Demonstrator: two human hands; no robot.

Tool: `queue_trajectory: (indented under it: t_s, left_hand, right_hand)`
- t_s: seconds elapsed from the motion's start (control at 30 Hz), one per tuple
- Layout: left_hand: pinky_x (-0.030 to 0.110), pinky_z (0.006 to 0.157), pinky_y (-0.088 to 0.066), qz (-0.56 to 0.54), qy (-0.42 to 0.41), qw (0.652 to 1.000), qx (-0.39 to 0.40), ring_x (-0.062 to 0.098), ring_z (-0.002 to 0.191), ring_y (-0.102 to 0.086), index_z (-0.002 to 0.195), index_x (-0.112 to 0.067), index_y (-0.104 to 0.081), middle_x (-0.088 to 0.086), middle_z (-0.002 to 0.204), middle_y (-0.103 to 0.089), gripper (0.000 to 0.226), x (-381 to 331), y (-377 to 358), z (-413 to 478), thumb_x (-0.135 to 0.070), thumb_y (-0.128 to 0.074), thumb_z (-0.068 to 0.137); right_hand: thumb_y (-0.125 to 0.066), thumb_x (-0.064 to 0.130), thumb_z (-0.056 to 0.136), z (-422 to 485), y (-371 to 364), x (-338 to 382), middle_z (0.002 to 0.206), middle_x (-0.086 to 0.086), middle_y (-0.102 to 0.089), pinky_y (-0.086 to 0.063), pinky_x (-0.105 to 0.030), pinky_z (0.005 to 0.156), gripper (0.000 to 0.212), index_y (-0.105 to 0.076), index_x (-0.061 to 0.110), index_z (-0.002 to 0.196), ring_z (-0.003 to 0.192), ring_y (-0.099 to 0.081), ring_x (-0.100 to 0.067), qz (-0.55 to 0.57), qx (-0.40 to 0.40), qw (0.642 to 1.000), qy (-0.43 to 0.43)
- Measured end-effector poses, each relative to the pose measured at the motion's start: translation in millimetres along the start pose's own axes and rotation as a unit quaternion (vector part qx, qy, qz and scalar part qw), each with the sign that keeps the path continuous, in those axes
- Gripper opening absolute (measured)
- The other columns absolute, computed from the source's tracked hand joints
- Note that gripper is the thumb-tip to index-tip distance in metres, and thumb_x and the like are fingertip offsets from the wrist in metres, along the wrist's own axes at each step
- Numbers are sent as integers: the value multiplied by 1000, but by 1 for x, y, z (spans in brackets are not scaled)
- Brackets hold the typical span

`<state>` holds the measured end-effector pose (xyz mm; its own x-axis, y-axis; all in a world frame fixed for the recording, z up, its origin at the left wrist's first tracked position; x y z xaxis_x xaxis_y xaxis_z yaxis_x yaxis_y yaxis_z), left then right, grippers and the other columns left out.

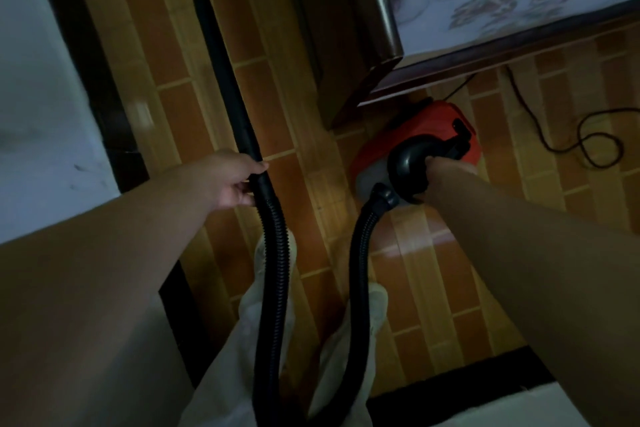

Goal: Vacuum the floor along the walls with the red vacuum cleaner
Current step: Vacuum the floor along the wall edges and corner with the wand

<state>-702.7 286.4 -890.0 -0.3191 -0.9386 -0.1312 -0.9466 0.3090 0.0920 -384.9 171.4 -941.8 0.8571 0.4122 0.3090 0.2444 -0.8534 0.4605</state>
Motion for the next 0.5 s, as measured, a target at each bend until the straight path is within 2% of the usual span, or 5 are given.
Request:
queue_trajectory:
  t_s: [0.1, 0.2, 0.33, 0.4, 0.5]
  left_hand:
    - [45, 62, -59, 6, 4, 1000, 12, 29, 114, -57, 140, -5, -47, 14, 132, -54, 47, -9, 5, -1, -5, -65, 96]
    - [48, 67, -60, 5, 7, 1000, 13, 28, 111, -58, 139, -5, -48, 13, 126, -56, 47, -10, 9, -1, -6, -65, 96]
    - [50, 94, -56, 12, 13, 1000, 13, 27, 121, -56, 140, -6, -48, 11, 127, -57, 48, -15, 17, -14, -9, -67, 96]
    - [46, 91, -58, 11, 4, 1000, 9, 24, 117, -55, 140, -6, -48, 9, 123, -58, 50, -19, 23, -21, -10, -68, 96]
    - [44, 86, -60, 11, -10, 1000, 10, 23, 113, -58, 139, -6, -50, 10, 129, -59, 49, -25, 31, -30, -12, -71, 94]
  right_hand:
    - [-69, 24, 87, 14, 13, -2, 138, -11, -57, -56, -54, 90, 65, -43, 19, 147, 116, -61, -35, -170, 47, 978, 110]
    - [-79, 39, 74, -14, 19, -5, 136, -10, -56, -55, -44, 91, 83, -42, 21, 146, 113, -63, -33, -316, -11, 933, 171]
    - [-70, 46, 88, -106, 12, -24, 140, -21, -41, -41, -49, 106, 75, -38, 3, 141, 129, -45, -41, -525, -130, 770, 339]
    - [-63, 40, 95, -150, -6, -48, 134, -17, -48, -47, -48, 101, 54, -47, 6, 134, 122, -52, -36, -514, -7, 757, 403]
    - [-55, 43, 100, -214, -55, -83, 107, 0, -63, -55, -35, 80, 33, -60, 18, 122, 91, -63, -18, -503, 245, 763, 323]
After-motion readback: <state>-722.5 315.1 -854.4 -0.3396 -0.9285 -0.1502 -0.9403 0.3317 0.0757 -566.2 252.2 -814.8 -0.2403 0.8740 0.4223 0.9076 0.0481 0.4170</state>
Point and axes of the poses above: each hand's wrist, its own z-axis towards the middle knuckle, its own y-axis out of the back of the hand, x = y × z, the point moved 2 cm from there along z, towards the middle knuckle
